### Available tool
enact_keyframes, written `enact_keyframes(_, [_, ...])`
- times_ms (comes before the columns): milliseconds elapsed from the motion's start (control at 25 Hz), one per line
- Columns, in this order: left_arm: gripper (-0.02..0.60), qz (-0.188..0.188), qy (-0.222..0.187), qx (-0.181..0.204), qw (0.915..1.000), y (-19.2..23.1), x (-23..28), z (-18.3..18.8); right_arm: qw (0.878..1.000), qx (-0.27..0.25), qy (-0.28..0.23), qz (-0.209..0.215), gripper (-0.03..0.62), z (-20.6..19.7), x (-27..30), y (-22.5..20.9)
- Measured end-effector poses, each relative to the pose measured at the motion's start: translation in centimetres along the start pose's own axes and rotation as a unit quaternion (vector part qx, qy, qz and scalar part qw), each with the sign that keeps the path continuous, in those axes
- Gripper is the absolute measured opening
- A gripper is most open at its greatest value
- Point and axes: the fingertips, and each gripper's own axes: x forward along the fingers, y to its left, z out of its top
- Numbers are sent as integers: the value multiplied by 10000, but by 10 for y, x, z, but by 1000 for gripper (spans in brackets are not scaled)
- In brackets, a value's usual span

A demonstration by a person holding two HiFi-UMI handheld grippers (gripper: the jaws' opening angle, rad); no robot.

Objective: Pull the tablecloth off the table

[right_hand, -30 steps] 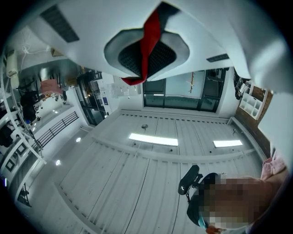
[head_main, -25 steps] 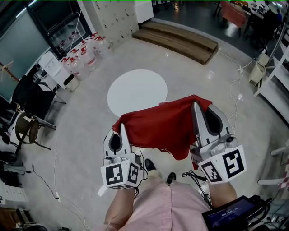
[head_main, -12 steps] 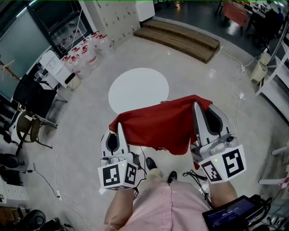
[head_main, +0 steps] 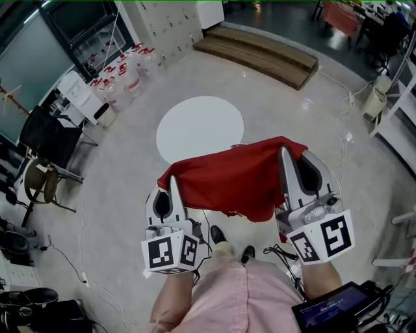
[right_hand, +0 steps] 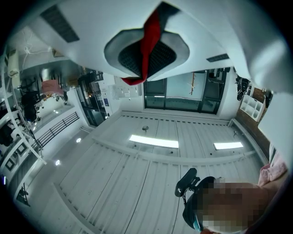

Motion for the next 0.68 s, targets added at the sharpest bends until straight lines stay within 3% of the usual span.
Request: enact_keyframes(680, [32, -32, 9, 38, 10000, -2, 0, 0, 10000, 11, -26, -38, 26, 1, -2, -1])
